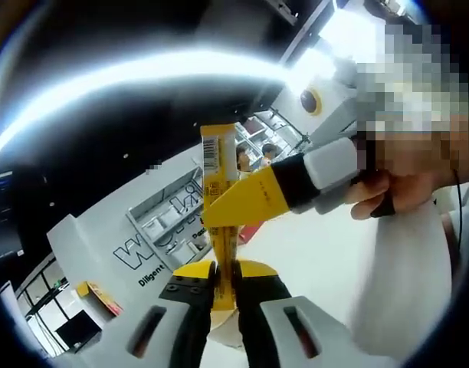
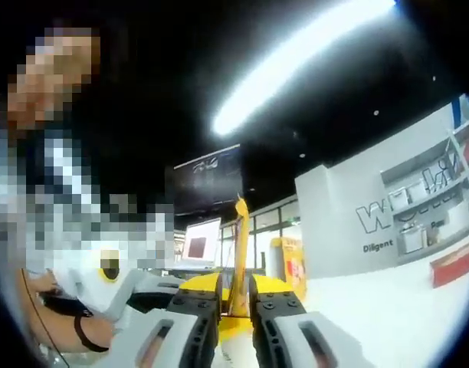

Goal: Tear open the coffee pouch, take out the coffee, and pour the coffee from the pouch into the cup

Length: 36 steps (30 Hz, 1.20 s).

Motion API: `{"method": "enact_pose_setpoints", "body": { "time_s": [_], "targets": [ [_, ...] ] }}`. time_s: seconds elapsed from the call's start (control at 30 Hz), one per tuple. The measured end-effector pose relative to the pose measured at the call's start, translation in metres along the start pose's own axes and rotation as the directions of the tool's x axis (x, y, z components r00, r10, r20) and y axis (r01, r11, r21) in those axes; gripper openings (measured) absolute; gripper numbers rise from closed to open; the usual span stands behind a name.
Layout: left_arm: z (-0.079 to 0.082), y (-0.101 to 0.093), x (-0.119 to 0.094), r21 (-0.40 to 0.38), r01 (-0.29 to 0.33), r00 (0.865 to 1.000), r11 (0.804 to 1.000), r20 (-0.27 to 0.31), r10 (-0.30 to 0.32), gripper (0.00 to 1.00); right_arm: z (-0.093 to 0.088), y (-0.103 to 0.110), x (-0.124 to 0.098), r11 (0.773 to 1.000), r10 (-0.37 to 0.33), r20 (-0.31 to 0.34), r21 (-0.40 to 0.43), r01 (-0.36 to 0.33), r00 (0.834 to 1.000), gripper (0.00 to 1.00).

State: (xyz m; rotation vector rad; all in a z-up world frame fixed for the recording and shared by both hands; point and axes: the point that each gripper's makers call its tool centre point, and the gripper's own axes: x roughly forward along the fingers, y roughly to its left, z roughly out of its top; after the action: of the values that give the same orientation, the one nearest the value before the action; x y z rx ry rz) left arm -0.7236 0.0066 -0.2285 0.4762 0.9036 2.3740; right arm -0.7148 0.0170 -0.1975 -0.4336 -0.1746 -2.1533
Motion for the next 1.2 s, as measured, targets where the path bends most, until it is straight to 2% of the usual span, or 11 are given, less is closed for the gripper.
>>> {"method": "enact_pose_setpoints", "body": {
  "time_s": [0.27,0.47,0.57,0.73,0.87,0.9,0.97,1.03,1.13,1.2],
  "targets": [
    [0.0,0.0,0.0,-0.001,-0.001,1.0,1.0,0.002,0.001,0.13,-0.001,-0.001,-0.001,1.0,-0.004,-0.005,-0.006,0.004,1.0,0.11],
    [0.0,-0.002,0.001,-0.001,0.011,1.0,1.0,0.009,-0.011,0.15,-0.002,-0.003,-0.002,1.0,-0.011,-0.01,-0.027,0.01,1.0,0.03],
    [0.001,-0.001,0.001,-0.01,0.009,1.0,1.0,0.012,-0.009,0.16,0.001,-0.003,-0.002,1.0,-0.008,0.007,-0.022,0.008,1.0,0.03],
    [0.002,-0.001,0.001,-0.026,0.012,1.0,1.0,0.017,-0.011,0.18,0.002,0.001,-0.001,1.0,0.017,0.011,0.02,-0.017,1.0,0.03],
    [0.002,0.0,0.001,-0.041,0.012,1.0,0.999,0.018,-0.011,0.21,0.002,-0.005,0.007,0.998,0.057,-0.033,0.04,-0.056,0.998,0.03],
    [0.002,0.0,0.001,-0.054,0.017,1.0,0.998,0.019,-0.016,0.21,-0.001,-0.008,0.009,0.995,0.076,-0.065,0.066,-0.071,0.995,0.03],
    [0.001,0.0,0.001,-0.067,0.023,0.999,0.998,0.024,-0.022,0.23,0.002,-0.017,0.013,0.991,0.105,-0.078,0.096,-0.098,0.991,0.02],
    [0.001,0.0,0.001,-0.084,0.027,0.999,0.996,0.025,-0.025,0.24,0.001,-0.018,0.015,0.985,0.143,-0.096,0.114,-0.131,0.985,0.02],
    [0.0,0.001,0.002,-0.106,0.034,0.999,0.994,0.026,-0.032,0.24,-0.006,-0.018,0.021,0.966,0.237,-0.162,0.147,-0.214,0.958,0.02],
    [-0.001,0.001,0.003,-0.11,0.035,0.999,0.993,0.022,-0.033,0.25,-0.006,-0.018,0.025,0.956,0.287,-0.184,0.115,-0.269,0.94,0.02]
  ]
}}
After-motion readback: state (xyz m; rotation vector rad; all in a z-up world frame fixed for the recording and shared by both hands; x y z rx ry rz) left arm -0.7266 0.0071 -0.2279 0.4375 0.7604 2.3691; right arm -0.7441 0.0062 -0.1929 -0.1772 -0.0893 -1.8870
